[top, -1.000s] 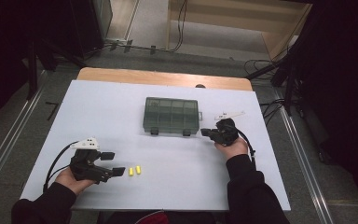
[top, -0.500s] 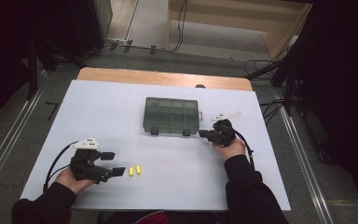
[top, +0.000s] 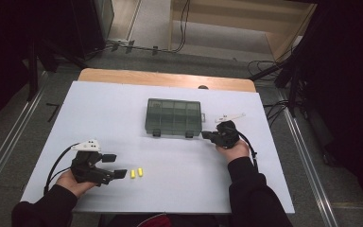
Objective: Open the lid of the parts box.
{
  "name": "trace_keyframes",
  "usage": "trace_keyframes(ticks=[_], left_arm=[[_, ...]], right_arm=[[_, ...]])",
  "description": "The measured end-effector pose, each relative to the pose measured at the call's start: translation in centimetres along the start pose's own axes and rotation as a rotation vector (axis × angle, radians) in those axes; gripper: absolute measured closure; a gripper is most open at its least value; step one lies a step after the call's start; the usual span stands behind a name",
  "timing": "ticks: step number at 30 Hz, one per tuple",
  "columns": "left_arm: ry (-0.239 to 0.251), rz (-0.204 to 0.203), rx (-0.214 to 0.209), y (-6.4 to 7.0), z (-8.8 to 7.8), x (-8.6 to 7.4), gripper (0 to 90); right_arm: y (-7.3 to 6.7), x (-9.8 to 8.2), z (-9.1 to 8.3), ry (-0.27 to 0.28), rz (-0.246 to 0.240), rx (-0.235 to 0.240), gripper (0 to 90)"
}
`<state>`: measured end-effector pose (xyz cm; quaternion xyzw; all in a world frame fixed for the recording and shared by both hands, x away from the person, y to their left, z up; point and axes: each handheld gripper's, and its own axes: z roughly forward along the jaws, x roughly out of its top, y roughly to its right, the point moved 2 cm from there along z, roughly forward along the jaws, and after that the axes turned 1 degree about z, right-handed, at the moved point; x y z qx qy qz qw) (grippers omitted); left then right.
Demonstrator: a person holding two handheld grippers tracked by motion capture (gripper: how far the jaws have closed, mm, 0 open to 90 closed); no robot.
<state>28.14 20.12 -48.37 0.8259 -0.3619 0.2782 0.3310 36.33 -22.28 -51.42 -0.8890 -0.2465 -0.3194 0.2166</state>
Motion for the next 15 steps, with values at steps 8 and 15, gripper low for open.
trace_keyframes(ticks=[8, 15], left_arm=[[0.003, 0.002, 0.003, -0.01, -0.01, 0.00, 16.2], [0.004, 0.002, 0.004, 0.00, -0.01, 0.00, 16.2]], right_arm=[[-0.07, 0.06, 0.03, 0.013, -0.003, 0.013, 87.3], [-0.18, 0.16, -0.13, 0.023, -0.009, 0.010, 87.3]])
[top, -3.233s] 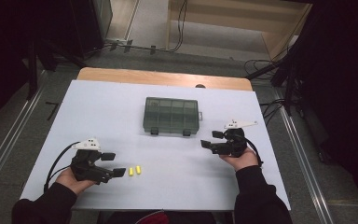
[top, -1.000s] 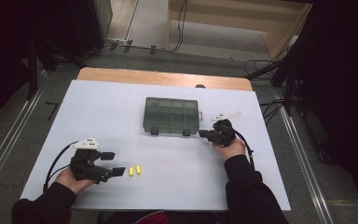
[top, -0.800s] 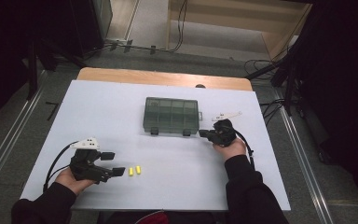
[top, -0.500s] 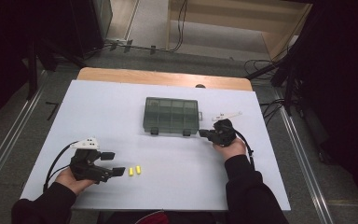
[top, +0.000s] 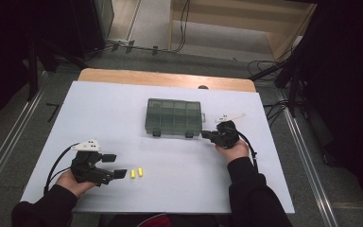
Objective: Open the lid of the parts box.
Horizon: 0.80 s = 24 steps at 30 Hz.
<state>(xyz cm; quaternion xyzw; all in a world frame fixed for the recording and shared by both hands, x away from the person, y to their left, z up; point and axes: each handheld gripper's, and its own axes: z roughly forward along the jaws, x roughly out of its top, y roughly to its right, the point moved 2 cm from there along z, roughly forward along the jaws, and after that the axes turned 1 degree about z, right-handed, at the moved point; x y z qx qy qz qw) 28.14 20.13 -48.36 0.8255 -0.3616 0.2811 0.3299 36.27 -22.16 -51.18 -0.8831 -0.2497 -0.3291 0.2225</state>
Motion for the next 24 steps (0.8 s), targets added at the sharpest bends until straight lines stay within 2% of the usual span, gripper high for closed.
trace_keyframes(ticks=[21, 24], left_arm=[[0.000, 0.002, 0.002, 0.00, -0.04, 0.02, 16.2], [-0.001, 0.002, 0.000, -0.01, -0.03, 0.02, 16.2]], right_arm=[[-0.17, 0.36, -0.52, 0.022, -0.011, -0.002, 87.3], [-0.23, 0.50, -0.69, 0.040, -0.012, 0.001, 87.3]])
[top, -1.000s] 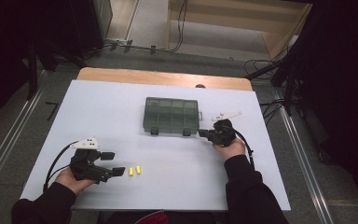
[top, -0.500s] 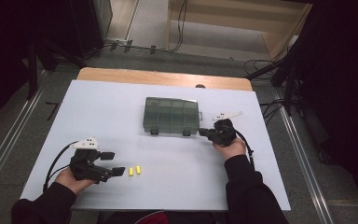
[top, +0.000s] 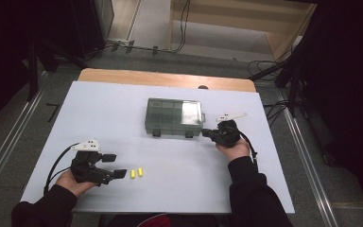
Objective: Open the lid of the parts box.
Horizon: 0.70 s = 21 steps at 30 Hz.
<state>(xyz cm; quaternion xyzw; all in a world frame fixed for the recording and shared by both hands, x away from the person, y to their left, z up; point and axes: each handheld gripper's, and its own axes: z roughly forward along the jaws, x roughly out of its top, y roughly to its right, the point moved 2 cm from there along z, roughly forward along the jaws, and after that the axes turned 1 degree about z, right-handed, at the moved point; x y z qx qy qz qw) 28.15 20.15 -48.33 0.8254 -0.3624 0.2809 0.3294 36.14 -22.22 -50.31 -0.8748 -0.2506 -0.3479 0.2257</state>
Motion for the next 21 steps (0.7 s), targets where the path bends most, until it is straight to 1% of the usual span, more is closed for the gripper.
trace_keyframes(ticks=[5, 7, 14, 21], left_arm=[[-0.003, 0.001, -0.001, 0.0, 0.0, 0.0, 16.2], [-0.003, 0.000, -0.001, 0.0, 0.0, 0.0, 16.2], [-0.001, 0.002, 0.000, 0.0, 0.0, 0.0, 16.2], [-0.002, 0.003, -0.001, 0.0, 0.0, 0.0, 16.2]], right_arm=[[-0.2, 0.5, -0.5, 0.013, -0.009, -0.006, 87.3], [-0.2, 0.7, -0.6, 0.015, -0.001, -0.001, 87.3], [-0.3, 1.2, -0.7, 0.020, 0.002, -0.001, 87.2], [-0.3, 1.8, -0.7, 0.027, 0.003, 0.011, 87.3]])
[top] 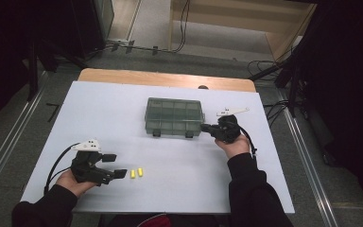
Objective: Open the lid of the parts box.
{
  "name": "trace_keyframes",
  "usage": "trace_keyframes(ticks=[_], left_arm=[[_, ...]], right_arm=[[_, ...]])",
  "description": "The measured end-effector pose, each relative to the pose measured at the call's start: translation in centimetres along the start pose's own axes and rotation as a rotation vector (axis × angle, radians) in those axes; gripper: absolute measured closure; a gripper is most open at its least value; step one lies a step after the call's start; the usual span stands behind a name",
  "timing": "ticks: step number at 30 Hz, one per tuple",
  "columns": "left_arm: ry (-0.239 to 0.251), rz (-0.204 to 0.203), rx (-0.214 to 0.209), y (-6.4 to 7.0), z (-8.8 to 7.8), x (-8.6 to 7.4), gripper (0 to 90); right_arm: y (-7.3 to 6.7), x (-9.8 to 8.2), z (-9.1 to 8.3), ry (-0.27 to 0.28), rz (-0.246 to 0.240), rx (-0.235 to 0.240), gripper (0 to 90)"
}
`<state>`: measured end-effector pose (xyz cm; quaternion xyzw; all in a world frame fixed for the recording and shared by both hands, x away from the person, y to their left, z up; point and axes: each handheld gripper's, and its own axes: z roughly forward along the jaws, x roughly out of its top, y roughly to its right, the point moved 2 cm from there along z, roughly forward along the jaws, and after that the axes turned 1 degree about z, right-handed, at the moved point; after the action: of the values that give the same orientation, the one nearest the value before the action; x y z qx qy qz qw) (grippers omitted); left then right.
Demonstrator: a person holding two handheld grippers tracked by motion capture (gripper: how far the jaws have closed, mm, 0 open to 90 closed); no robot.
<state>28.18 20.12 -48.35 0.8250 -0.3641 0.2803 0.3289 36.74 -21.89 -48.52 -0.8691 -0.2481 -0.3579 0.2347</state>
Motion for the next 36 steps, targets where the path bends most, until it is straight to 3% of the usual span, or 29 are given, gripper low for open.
trace_keyframes(ticks=[15, 22, 36], left_arm=[[0.009, 0.003, 0.009, 0.0, 0.0, 0.0, 16.2], [0.002, -0.003, -0.005, -0.1, 0.2, 0.5, 16.2], [-0.002, -0.024, 0.034, -1.6, 0.9, 2.0, 16.2]], right_arm=[[0.2, 1.3, -0.3, -0.019, 0.012, 0.012, 87.3], [0.4, 1.9, -0.4, -0.013, 0.013, 0.014, 87.3], [0.7, 3.2, -0.4, -0.010, 0.015, 0.016, 87.3]])
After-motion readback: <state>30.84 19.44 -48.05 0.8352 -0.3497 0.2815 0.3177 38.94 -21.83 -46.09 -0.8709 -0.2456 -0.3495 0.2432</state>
